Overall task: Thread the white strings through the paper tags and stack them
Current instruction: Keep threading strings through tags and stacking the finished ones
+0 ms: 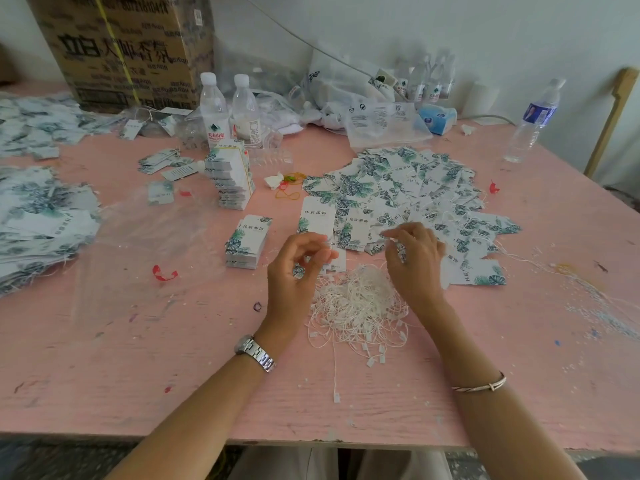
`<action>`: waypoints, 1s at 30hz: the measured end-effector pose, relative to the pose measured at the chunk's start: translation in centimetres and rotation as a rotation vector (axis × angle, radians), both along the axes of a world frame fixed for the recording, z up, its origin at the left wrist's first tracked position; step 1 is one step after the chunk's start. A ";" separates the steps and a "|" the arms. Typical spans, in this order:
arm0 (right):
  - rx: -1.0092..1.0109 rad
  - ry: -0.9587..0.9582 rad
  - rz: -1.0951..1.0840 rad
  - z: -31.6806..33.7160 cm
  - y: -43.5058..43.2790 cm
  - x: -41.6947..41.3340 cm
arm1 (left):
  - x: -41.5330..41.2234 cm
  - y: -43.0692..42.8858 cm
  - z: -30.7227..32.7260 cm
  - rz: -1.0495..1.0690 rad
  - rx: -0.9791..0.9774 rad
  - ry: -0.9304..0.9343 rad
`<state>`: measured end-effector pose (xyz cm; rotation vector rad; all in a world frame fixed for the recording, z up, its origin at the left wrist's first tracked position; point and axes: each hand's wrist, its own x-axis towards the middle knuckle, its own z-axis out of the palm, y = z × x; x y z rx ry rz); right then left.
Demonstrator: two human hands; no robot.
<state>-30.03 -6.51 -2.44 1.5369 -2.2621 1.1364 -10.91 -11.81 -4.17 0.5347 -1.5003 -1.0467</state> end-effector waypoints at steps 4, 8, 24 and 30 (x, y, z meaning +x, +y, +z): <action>-0.125 -0.128 0.500 0.6 0.7 2.5 | -0.2 -0.1 -0.4 -0.041 -0.004 -0.062; -0.102 -0.349 0.700 0.2 0.8 4.7 | -0.2 -0.2 -0.6 -0.019 -0.028 -0.140; -0.027 -0.536 0.632 0.5 0.7 4.3 | 0.0 0.2 -0.3 0.186 -0.237 -0.323; -0.091 -0.536 0.589 0.7 0.8 4.1 | 0.9 -1.5 -0.3 0.701 -0.446 -0.477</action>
